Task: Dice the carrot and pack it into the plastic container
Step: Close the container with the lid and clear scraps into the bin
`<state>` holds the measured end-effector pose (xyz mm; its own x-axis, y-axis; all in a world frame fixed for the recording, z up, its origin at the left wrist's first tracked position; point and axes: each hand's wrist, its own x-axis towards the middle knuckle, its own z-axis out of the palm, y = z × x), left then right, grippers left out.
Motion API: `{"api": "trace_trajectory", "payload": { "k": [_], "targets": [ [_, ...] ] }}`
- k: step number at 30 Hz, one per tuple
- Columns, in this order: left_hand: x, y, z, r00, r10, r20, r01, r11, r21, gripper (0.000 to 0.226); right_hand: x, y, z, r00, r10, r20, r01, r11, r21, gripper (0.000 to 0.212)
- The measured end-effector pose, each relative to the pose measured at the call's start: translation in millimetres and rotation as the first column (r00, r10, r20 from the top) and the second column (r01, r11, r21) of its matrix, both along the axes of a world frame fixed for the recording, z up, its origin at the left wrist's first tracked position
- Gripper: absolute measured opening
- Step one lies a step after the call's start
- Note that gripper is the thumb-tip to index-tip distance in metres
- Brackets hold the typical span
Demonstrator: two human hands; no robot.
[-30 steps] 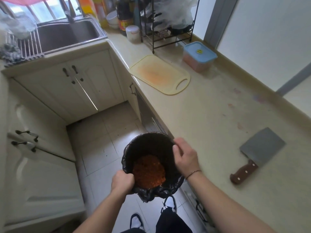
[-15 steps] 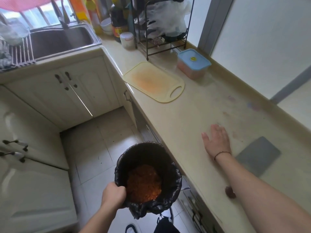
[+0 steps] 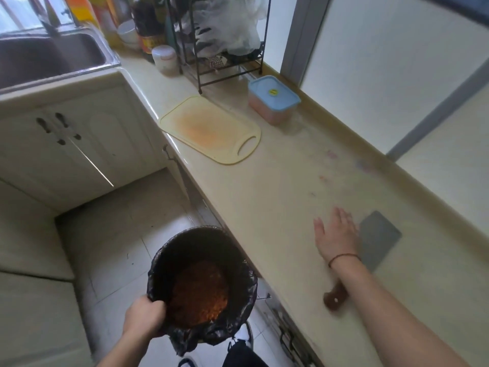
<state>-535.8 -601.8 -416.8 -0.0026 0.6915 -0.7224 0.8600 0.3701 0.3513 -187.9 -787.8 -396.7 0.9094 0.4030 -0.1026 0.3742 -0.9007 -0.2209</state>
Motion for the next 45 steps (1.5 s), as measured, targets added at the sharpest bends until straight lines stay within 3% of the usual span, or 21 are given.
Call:
{"api": "trace_trajectory", "payload": {
  "k": [2, 8, 13, 16, 20, 21, 23, 24, 25, 26, 28, 29, 31, 33, 35, 36, 37, 38, 40, 42, 45],
  "targets": [
    [1.0, 0.2, 0.0, 1.0, 0.007, 0.008, -0.007, 1.0, -0.018, 0.014, 20.3, -11.6, -9.9, 0.997, -0.046, -0.055, 0.04, 0.994, -0.099, 0.065],
    [-1.0, 1.9, -2.0, 0.999, 0.031, 0.045, -0.029, 0.998, -0.047, 0.017, 9.6, 1.3, -15.7, 0.998, -0.045, -0.046, 0.038, 0.989, -0.142, 0.067],
    [-1.0, -4.8, 3.0, 0.997, 0.021, 0.081, -0.019, 1.0, -0.024, 0.019, -85.9, 23.2, -15.6, 0.97, 0.232, -0.076, -0.236, 0.971, -0.041, 0.068],
    [-6.3, -6.2, 2.8, 0.994, 0.004, 0.111, -0.002, 1.0, -0.02, 0.019, -161.6, 30.2, -27.5, 0.869, 0.495, -0.022, -0.494, 0.869, 0.041, 0.062],
    [-16.7, -11.5, 3.7, 0.991, -0.035, 0.127, 0.036, 0.999, -0.006, 0.019, -207.8, 27.8, -42.3, 0.577, 0.817, -0.007, -0.797, 0.564, 0.218, 0.042],
    [-19.6, -12.8, 4.9, 0.991, -0.037, 0.129, 0.037, 0.999, -0.001, 0.02, -211.4, 28.2, -41.7, 0.586, 0.81, -0.038, -0.786, 0.579, 0.219, 0.04],
    [-27.6, -13.8, 6.7, 0.991, -0.033, 0.128, 0.033, 0.999, 0.003, 0.023, -217.5, 35.4, -35.5, 0.715, 0.681, -0.156, -0.651, 0.731, 0.203, 0.038],
    [-32.5, -13.7, 7.7, 0.991, -0.031, 0.128, 0.03, 1.0, 0.007, 0.023, -220.5, 39.5, -34.7, 0.718, 0.664, -0.208, -0.654, 0.746, 0.124, 0.039],
    [-38.1, -13.0, 8.2, 0.99, -0.023, 0.136, 0.022, 1.0, 0.011, 0.022, -223.3, 42.6, -35.0, 0.671, 0.7, -0.244, -0.708, 0.702, 0.069, 0.041],
    [-43.0, -12.2, 9.7, 0.988, -0.009, 0.154, 0.007, 1.0, 0.011, 0.02, -225.5, 45.1, -34.8, 0.626, 0.729, -0.278, -0.742, 0.666, 0.078, 0.045],
    [-54.5, -8.8, 11.3, 0.981, 0.014, 0.195, -0.015, 1.0, 0.001, 0.02, -228.0, 49.2, -30.3, 0.66, 0.677, -0.326, -0.653, 0.731, 0.198, 0.045],
    [-60.0, -6.2, 13.0, 0.977, 0.03, 0.211, -0.031, 1.0, -0.001, 0.02, -226.6, 51.6, -28.3, 0.7, 0.659, -0.276, -0.623, 0.752, 0.214, 0.039],
    [-71.3, -0.5, 18.5, 0.966, 0.075, 0.248, -0.075, 0.997, -0.009, 0.019, -227.4, 54.2, -24.9, 0.749, 0.663, -0.018, -0.628, 0.718, 0.301, 0.028],
    [-83.0, 8.6, 24.4, 0.949, 0.119, 0.292, -0.119, 0.993, -0.017, 0.019, -229.3, 61.1, -16.0, 0.78, 0.594, 0.196, -0.624, 0.721, 0.3, 0.035],
    [-96.1, 18.9, 29.4, 0.933, 0.169, 0.317, -0.171, 0.985, -0.022, 0.019, -232.1, 75.2, -1.2, 0.893, 0.439, 0.097, -0.449, 0.866, 0.22, 0.065],
    [-103.0, 24.0, 31.7, 0.924, 0.194, 0.331, -0.197, 0.98, -0.025, 0.018, -236.4, 81.1, 4.6, 0.951, 0.305, -0.05, -0.289, 0.934, 0.213, 0.078],
    [-109.8, 29.6, 33.9, 0.913, 0.217, 0.345, -0.221, 0.975, -0.027, 0.018, -241.8, 89.0, 11.2, 0.945, 0.194, -0.263, -0.13, 0.962, 0.241, 0.087],
    [-116.5, 35.4, 36.8, 0.904, 0.239, 0.354, -0.246, 0.969, -0.025, 0.017, -247.4, 98.6, 17.0, 0.872, 0.128, -0.471, -0.006, 0.968, 0.252, 0.089],
    [-130.6, 49.8, 39.9, 0.888, 0.273, 0.371, -0.29, 0.957, -0.01, 0.016, -261.9, 120.5, 29.0, 0.702, 0.132, -0.7, 0.034, 0.976, 0.217, 0.073],
    [-142.8, 68.0, 40.9, 0.865, 0.316, 0.389, -0.338, 0.941, -0.012, 0.016, -272.8, 144.2, 31.2, 0.615, 0.155, -0.773, -0.007, 0.982, 0.191, 0.047],
    [-155.8, 95.9, 36.2, 0.838, 0.38, 0.392, -0.406, 0.914, -0.018, 0.014, -287.0, 183.3, 28.3, 0.491, 0.152, -0.858, 0.016, 0.983, 0.183, 0.027]
  ]
}}
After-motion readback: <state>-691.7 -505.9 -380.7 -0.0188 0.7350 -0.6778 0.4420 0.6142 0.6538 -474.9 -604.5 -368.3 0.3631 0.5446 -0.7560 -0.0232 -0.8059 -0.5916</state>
